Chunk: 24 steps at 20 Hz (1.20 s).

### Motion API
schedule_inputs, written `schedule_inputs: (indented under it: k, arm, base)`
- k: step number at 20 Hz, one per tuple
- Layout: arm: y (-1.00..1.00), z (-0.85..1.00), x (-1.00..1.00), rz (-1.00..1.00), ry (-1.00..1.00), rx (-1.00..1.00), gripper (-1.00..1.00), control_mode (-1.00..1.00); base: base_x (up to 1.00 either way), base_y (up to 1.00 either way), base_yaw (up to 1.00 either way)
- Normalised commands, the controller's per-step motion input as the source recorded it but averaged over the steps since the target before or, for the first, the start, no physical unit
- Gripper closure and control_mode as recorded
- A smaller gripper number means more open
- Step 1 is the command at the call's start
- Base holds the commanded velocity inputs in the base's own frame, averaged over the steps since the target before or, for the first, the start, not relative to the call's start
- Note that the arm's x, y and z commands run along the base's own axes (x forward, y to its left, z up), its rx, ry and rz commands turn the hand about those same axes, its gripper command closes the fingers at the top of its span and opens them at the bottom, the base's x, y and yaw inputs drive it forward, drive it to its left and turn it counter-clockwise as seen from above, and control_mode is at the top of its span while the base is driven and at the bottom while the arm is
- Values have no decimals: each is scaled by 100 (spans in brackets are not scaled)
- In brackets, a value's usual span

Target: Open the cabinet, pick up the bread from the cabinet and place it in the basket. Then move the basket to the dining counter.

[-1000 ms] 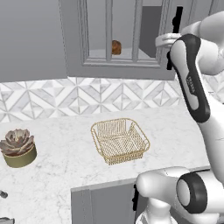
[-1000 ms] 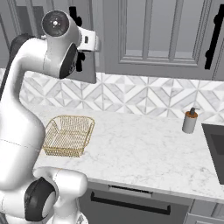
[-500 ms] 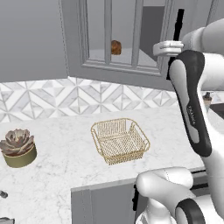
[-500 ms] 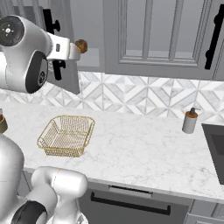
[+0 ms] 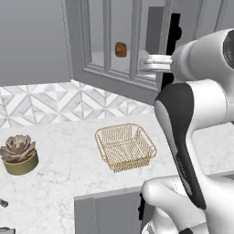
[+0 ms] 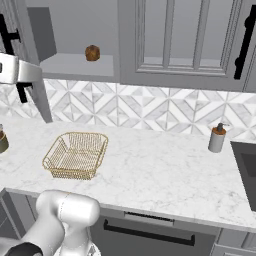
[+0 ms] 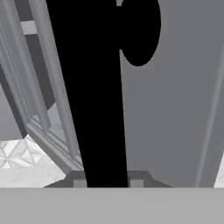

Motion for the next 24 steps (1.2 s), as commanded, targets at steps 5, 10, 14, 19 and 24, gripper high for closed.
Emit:
schedule_inputs:
  k: [5, 10, 14, 19, 24]
  arm:
    - [94, 0, -100, -3, 0, 0, 100, -100]
    - [35, -18, -43, -3, 2, 0, -100, -100]
    - [-33, -8, -85, -1, 1, 0, -100, -100]
    - [-31, 0, -69, 0, 1, 12, -100, -100]
    - [-93, 3, 28, 14, 17, 35, -100, -100]
  base:
    - [0, 0, 0]
    - [0, 0, 0]
    - [0, 0, 0]
    - [0, 0, 0]
    - [0, 0, 0]
